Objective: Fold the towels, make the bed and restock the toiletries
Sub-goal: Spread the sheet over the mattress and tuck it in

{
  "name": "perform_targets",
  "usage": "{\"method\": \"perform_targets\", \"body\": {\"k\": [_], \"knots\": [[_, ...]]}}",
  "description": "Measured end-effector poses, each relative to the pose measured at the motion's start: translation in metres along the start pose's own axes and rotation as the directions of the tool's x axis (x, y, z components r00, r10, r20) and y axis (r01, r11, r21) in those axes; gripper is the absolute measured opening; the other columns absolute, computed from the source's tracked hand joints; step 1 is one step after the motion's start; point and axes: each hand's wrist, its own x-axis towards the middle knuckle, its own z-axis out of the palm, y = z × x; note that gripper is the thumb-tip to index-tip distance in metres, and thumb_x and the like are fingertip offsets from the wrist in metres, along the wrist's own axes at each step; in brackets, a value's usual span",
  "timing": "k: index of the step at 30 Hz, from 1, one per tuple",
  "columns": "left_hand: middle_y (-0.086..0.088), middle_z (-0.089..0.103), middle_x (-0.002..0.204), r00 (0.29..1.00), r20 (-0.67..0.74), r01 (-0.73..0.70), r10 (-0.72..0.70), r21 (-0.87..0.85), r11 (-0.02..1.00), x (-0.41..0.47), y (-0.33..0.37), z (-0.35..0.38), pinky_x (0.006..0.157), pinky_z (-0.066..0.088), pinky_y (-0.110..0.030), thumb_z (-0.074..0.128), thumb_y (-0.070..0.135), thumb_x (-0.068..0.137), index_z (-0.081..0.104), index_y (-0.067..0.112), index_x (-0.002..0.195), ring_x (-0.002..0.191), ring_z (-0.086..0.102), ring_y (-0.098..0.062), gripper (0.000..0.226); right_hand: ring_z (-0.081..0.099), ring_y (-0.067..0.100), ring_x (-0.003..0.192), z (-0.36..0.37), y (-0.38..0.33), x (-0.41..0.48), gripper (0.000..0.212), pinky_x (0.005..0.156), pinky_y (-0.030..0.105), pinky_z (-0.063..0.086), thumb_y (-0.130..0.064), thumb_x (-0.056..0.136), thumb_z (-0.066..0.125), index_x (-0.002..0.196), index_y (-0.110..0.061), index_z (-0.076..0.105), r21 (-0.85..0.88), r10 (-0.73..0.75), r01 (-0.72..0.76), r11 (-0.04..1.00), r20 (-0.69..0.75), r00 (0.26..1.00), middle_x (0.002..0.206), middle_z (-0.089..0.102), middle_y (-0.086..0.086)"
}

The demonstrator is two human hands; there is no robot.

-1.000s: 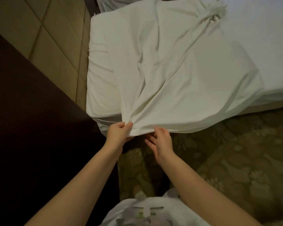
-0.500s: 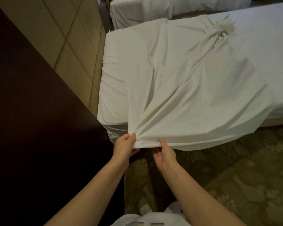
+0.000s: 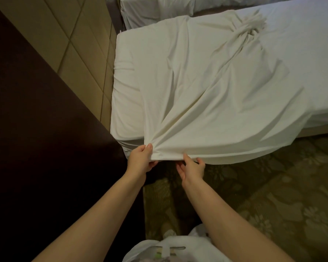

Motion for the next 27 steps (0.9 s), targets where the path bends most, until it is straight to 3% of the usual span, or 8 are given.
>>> {"method": "perform_targets", "body": {"k": [3,7,13,17,22,27], "knots": [[-0.009,0.061,0.098,1.0,0.01,0.014,-0.014,-0.03,0.999,0.0,-0.001,-0.003,0.052,0.05,-0.018,0.048,0.019,0.099,0.061,0.002,0.105,0.082,0.059,-0.014,0.023,0.059,0.022,0.087,0.0,0.002,0.0,0.058,0.075,0.033,0.054,-0.01,0.089,0.064,0.14,-0.015,0.036,-0.02,0.012,-0.012,1.0,0.001,1.0,0.123,0.052,0.012],[-0.01,0.062,0.097,1.0,0.03,-0.002,0.003,-0.039,0.999,-0.001,-0.003,-0.007,0.053,0.05,-0.017,0.049,0.02,0.099,0.061,-0.003,0.108,0.08,0.059,-0.014,0.028,0.057,0.03,0.102,0.002,0.002,-0.003,0.03,0.089,0.042,0.049,-0.014,0.092,0.062,0.118,-0.009,0.049,0.068,0.163,-0.171,0.983,0.114,0.98,0.106,0.057,0.013],[-0.006,0.058,0.08,0.999,0.001,-0.039,0.039,0.011,0.999,0.0,-0.001,-0.007,0.061,0.043,-0.026,0.05,0.021,0.098,0.061,0.005,0.087,0.065,0.055,-0.012,0.022,0.062,0.033,0.095,0.015,-0.008,-0.003,0.03,0.086,0.042,0.053,-0.026,0.085,0.07,0.103,-0.006,0.056,0.158,0.29,-0.335,0.929,0.256,0.922,0.103,0.063,0.017],[-0.003,0.059,0.087,0.994,-0.093,-0.053,0.054,0.012,0.999,0.007,0.001,-0.015,0.057,0.048,-0.02,0.052,0.021,0.097,0.063,0.01,0.084,0.074,0.056,-0.011,0.021,0.062,0.031,0.094,0.023,-0.022,0.014,0.036,0.088,0.043,0.053,-0.021,0.084,0.072,0.114,-0.009,0.057,0.2,0.231,-0.268,0.942,0.191,0.954,0.104,0.063,0.013],[-0.003,0.058,0.09,0.982,-0.18,-0.068,0.063,-0.025,0.997,0.013,0.004,-0.042,0.061,0.046,-0.021,0.05,0.019,0.098,0.06,0.004,0.101,0.078,0.055,-0.011,0.018,0.061,0.029,0.102,0.015,-0.038,0.04,0.039,0.092,0.043,0.052,-0.016,0.088,0.067,0.123,-0.009,0.053,0.166,0.119,-0.128,0.978,0.062,0.991,0.112,0.061,0.012],[-0.002,0.057,0.088,0.964,-0.264,-0.045,0.022,-0.08,0.996,0.017,-0.008,-0.065,0.063,0.044,-0.022,0.049,0.016,0.098,0.057,0.004,0.106,0.077,0.055,-0.012,0.017,0.061,0.029,0.105,0.005,-0.034,0.049,0.025,0.095,0.044,0.051,-0.012,0.09,0.064,0.114,-0.009,0.057,0.122,0.058,-0.057,0.991,-0.006,0.998,0.106,0.062,0.01]]}}
